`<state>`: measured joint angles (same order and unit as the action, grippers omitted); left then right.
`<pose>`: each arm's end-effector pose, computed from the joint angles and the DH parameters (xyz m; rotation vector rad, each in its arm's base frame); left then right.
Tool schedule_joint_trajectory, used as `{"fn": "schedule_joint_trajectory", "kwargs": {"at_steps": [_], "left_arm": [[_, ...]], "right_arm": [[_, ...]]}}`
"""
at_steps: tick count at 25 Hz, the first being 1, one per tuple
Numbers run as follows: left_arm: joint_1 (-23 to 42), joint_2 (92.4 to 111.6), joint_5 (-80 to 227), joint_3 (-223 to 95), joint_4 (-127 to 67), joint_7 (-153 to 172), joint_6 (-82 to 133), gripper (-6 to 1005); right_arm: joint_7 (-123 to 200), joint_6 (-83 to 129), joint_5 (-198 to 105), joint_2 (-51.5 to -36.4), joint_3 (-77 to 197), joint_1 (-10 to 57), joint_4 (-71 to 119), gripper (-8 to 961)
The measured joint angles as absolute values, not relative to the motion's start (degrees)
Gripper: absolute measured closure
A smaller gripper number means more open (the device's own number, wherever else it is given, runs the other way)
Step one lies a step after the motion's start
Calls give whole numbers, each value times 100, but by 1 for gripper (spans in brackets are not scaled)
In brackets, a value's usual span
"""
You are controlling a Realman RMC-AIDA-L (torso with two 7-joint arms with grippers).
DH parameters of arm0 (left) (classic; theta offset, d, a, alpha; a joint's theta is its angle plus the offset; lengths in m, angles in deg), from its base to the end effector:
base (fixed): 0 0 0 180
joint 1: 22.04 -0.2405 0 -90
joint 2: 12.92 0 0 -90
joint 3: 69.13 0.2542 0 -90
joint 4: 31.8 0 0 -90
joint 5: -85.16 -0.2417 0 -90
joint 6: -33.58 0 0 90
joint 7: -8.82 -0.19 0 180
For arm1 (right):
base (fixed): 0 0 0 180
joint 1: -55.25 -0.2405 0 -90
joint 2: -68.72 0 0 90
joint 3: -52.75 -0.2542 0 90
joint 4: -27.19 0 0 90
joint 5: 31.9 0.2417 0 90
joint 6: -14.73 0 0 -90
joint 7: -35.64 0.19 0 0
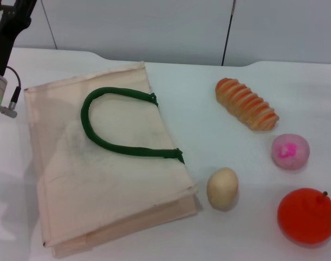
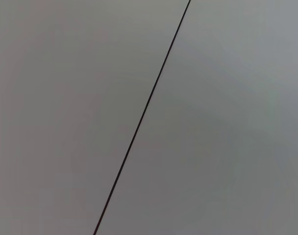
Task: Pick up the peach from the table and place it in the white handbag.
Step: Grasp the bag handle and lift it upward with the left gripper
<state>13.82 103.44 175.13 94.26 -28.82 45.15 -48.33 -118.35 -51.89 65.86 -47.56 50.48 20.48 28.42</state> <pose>-0.2858 0.4340 0.0447 -1.3881 -0.6034 -1.2836 0.3316 0.4396 0.0085 -1.5521 0.6507 0.8638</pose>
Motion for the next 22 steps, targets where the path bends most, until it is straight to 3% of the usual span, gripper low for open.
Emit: {"fn": "schedule_joint_trajectory", "kwargs": {"at_steps": [16,22], "left_arm": [[1414,10333,17402,9469,-2927,4592,-4721,137],[1760,10261,16163,9479,-4034,6685,-4073,136]], "right_arm": [[-11827,-5189,6601,-4756,5037,2041,2842,65],[-11825,-5098,6602,-4752,5054,2054,2814,67]]}}
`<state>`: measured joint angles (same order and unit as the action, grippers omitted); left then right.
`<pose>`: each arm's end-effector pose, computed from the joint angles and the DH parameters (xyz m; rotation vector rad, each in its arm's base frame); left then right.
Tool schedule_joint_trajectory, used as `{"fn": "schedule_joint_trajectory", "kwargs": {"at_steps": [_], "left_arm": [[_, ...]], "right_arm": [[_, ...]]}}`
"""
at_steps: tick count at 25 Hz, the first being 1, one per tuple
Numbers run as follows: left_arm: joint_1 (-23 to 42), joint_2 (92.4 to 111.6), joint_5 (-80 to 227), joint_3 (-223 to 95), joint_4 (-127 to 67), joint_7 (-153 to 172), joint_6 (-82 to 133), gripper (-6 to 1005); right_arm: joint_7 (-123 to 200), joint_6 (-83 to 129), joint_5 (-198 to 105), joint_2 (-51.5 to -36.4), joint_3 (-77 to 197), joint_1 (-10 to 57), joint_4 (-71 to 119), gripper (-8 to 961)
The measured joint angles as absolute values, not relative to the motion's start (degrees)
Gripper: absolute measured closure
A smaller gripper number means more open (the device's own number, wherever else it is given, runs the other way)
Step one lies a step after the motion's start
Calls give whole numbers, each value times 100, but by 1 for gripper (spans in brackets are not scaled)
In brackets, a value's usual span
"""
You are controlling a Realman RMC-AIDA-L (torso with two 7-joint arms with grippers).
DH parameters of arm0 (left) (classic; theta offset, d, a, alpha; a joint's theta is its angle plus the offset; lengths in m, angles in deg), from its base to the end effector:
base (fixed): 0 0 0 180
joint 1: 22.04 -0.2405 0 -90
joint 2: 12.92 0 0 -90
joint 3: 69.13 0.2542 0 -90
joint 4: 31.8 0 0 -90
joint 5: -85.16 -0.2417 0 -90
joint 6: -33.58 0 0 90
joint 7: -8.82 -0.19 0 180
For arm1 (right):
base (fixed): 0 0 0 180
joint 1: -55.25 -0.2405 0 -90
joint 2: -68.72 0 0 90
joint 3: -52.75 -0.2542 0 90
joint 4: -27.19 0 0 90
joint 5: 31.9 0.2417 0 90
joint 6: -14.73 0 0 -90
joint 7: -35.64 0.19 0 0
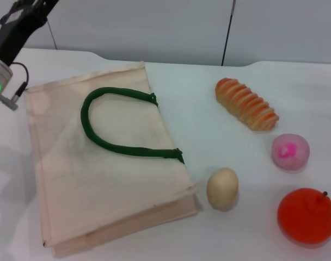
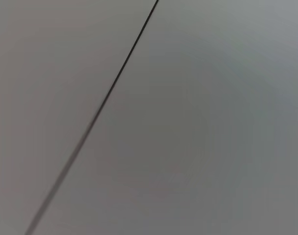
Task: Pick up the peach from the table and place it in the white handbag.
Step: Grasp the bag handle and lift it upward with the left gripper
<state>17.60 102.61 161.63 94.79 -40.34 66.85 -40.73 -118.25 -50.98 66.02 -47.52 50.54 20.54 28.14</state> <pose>-0.2904 0.4620 0.0488 -1.5986 -0.8048 -1.2683 0.3355 0.4400 0.0091 -1.5493 0.6612 0.8479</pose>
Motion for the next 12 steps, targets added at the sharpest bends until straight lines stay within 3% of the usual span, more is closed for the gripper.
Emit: {"fn": "schedule_joint_trajectory", "kwargs": {"at_steps": [3,9,12], "left_arm": [[1985,10176,15121,9484,-4953,8209,-4082,136],[2317,9730,13468,9487,-5960,10532,-4490,135],[2445,9642,12747,9490,-6528,11192,-4796,135]], "right_arm": [[-11825,-5094,6602,-4748,5057,2043,2814,68],[-11825,-5092,6602,-4746,5055,2056,2800,71],[-11825,-5092,6601,-4746,5055,2059,2797,72]]}}
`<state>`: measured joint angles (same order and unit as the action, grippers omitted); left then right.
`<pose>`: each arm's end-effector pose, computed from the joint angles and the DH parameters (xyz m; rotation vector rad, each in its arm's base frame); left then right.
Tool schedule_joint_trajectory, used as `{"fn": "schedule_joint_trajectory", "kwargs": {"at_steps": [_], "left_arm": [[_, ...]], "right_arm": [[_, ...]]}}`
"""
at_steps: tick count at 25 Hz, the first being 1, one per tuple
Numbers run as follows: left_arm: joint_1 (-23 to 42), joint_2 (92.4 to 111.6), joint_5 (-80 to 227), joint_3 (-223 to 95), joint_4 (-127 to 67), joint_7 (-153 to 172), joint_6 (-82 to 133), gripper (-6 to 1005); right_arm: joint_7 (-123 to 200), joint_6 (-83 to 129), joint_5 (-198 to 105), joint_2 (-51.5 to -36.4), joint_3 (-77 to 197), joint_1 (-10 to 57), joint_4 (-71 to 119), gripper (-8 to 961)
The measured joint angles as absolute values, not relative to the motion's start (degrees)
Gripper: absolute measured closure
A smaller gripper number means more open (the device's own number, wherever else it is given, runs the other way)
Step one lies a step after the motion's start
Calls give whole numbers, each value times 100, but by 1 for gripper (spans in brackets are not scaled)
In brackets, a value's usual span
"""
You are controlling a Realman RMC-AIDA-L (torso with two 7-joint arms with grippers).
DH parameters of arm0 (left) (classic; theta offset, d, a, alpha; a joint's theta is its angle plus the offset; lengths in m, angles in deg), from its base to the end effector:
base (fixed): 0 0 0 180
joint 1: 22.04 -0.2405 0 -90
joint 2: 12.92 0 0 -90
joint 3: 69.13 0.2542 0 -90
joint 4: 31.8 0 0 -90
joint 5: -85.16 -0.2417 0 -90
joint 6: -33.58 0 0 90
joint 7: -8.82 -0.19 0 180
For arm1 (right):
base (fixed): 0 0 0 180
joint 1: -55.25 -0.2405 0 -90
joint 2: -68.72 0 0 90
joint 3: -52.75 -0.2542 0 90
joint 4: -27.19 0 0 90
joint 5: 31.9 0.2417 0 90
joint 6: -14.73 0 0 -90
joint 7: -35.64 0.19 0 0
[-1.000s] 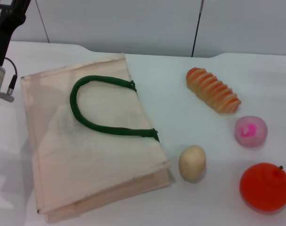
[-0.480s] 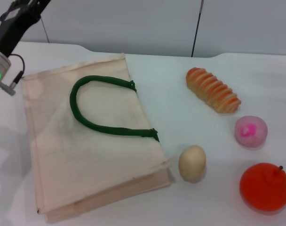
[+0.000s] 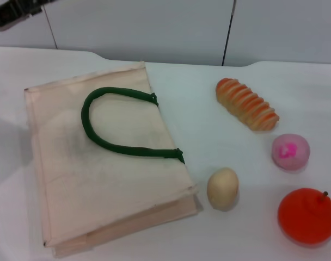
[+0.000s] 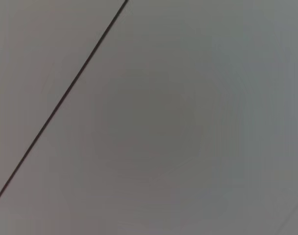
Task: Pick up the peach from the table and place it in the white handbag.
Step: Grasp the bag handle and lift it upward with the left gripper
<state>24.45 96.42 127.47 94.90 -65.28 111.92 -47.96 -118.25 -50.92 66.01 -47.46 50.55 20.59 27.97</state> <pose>-0.2945 0.4738 0.1191 -1.9322 -1.1851 -1.0525 0.3365 0.4401 0.0104 -1.5484 0.6591 0.8440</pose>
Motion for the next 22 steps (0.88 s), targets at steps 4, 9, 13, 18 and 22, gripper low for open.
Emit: {"fn": "schedule_joint_trajectory", "kwargs": {"at_steps": [4,9,13,18,22], "left_arm": [[2780,9566,11390,9497,-7120,11911,-5137,134],[3216,9491,10027,9497,-7231,12203,-5271,134],[3420,9524,9254,9496,-7200,12337,-5058,133],[3487,9564,8839,9496,-7033,12452,-4675,132],[3529,9559,8589,9496,-6500,12462,-4249,132]], "right_arm": [[-11824,-5092,6591,-4743,5055,2072,2797,73],[-11817,-5092,6570,-4738,5055,2078,2797,75],[-11816,-5092,6564,-4738,5055,2056,2797,77],[-11816,-5093,6564,-4737,5055,2039,2798,79],[-11816,-5093,6566,-4738,5055,2037,2797,80]]}}
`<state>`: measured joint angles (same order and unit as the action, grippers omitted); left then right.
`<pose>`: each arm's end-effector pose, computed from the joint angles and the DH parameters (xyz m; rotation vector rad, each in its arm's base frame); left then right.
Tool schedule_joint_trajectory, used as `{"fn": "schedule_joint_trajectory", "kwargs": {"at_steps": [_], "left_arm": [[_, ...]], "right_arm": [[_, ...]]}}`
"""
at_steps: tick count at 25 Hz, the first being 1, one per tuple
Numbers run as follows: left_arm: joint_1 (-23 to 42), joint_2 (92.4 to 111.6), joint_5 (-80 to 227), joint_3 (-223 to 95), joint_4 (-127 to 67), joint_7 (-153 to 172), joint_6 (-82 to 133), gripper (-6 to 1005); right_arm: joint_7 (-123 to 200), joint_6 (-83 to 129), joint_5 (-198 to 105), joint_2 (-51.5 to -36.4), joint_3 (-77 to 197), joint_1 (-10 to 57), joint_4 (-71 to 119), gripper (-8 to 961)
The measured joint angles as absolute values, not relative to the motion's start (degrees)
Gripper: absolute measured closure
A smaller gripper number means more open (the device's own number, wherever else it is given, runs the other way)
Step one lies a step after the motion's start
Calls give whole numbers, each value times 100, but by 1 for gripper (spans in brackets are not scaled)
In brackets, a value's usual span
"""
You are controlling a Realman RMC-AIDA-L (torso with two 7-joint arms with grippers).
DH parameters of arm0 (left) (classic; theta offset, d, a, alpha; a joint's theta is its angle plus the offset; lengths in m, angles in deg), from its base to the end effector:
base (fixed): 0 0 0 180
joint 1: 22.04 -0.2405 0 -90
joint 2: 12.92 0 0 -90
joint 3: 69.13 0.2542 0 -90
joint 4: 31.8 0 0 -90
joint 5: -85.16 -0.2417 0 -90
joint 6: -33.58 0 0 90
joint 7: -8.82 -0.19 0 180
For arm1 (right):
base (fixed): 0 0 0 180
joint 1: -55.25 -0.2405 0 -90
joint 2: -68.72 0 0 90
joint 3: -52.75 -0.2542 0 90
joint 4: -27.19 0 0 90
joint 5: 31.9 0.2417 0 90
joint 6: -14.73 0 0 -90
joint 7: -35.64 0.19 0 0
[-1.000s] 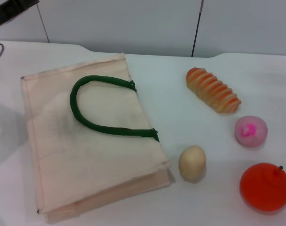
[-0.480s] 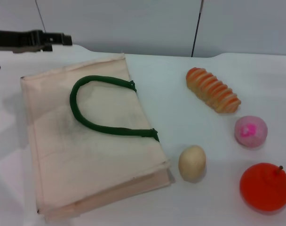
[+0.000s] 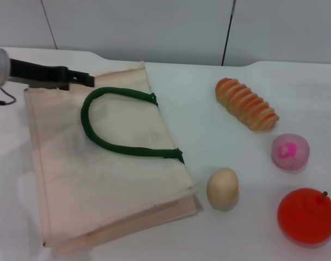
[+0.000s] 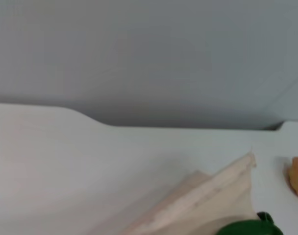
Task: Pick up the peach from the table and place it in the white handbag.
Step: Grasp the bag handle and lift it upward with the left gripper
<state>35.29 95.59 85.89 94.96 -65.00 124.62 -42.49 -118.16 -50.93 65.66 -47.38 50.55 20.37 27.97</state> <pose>-0.3044 0.4772 0.0548 -2.1761 -1.4516 -0.2930 0.3346 0.4414 0.0102 -1.5557 0.6543 0.8460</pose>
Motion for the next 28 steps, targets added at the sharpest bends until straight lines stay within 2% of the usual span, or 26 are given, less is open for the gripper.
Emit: {"fn": "schedule_joint_trajectory", "kwargs": {"at_steps": [23,28], "left_arm": [[3553,9591,8356,9487,-5417,12522,-3082,140],[3547,9614,8345,9487,-5407,12525,-3067,189]], "right_arm": [[-11816,-5093,6566,-4738,5055,1981,2836,89],[-11816,-5093,6566,-4738,5055,1975,2843,91]]}}
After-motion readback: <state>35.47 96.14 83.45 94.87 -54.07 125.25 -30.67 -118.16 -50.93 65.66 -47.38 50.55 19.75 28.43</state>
